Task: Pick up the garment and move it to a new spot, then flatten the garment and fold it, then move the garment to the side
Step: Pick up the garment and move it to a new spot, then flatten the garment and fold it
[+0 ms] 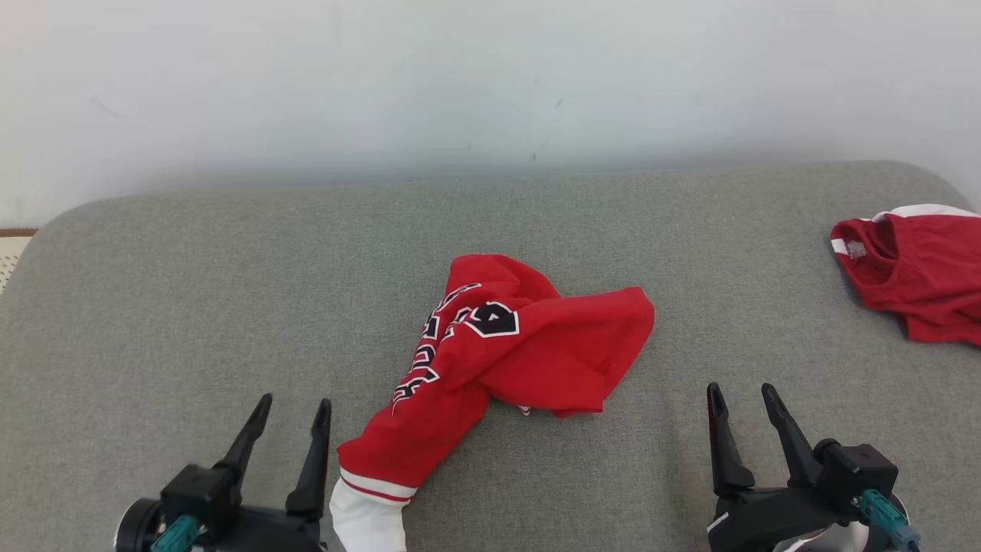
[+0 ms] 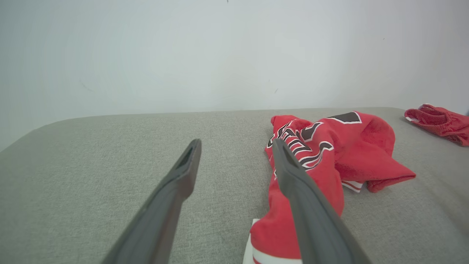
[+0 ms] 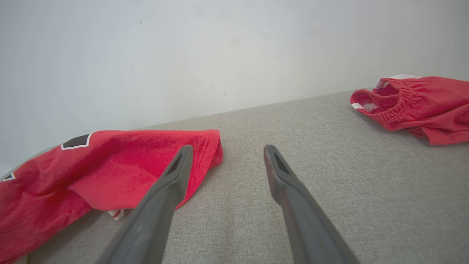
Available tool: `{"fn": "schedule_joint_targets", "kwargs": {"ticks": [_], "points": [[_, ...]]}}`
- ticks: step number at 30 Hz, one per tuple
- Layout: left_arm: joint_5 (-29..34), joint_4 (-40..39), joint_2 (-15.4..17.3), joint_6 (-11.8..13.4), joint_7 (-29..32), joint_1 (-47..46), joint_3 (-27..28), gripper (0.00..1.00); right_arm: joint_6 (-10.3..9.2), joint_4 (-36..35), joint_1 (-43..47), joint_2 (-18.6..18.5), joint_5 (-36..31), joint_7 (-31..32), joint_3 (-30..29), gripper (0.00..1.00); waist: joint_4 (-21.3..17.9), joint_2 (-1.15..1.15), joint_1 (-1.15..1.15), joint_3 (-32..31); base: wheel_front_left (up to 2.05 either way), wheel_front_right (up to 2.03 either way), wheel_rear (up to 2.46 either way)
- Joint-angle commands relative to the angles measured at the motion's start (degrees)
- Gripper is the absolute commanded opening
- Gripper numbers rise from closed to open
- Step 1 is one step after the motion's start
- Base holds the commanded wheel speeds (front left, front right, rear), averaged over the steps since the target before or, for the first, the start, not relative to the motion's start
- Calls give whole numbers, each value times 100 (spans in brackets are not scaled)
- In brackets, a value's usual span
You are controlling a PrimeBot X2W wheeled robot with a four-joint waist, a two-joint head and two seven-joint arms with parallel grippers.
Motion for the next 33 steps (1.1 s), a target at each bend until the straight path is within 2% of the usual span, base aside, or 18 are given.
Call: {"fn": "schedule_joint_targets", "kwargs": {"ticks": [1,5,13,19,27,33], "points": [[4,-34,16,39,-36,119,47,100,-1,-9,33,-39,-45,-13,-5,100,17,0,0,-4,0,0,0],[-35,-190,-63,181,-44,416,284,100,-1,-3,49,-36,-39,-12,-26,100,48,0,0,-2,0,0,0],[165,-333,-246,268,-40,886,630,100,-1,-25,48,-2,-30,-12,-73,100,76,0,0,27,0,0,0],[224,-190,-361,76,-36,992,699,100,-1,0,13,-20,4,-13,-81,100,90,0,0,41,0,0,0],[96,569,-446,-333,-4,965,373,100,-1,15,-16,6,11,-13,-65,100,36,0,0,54,0,0,0],[28,1009,-539,-479,-14,835,263,100,-1,42,-57,9,18,-12,-23,100,-59,0,0,82,0,0,0]]}}
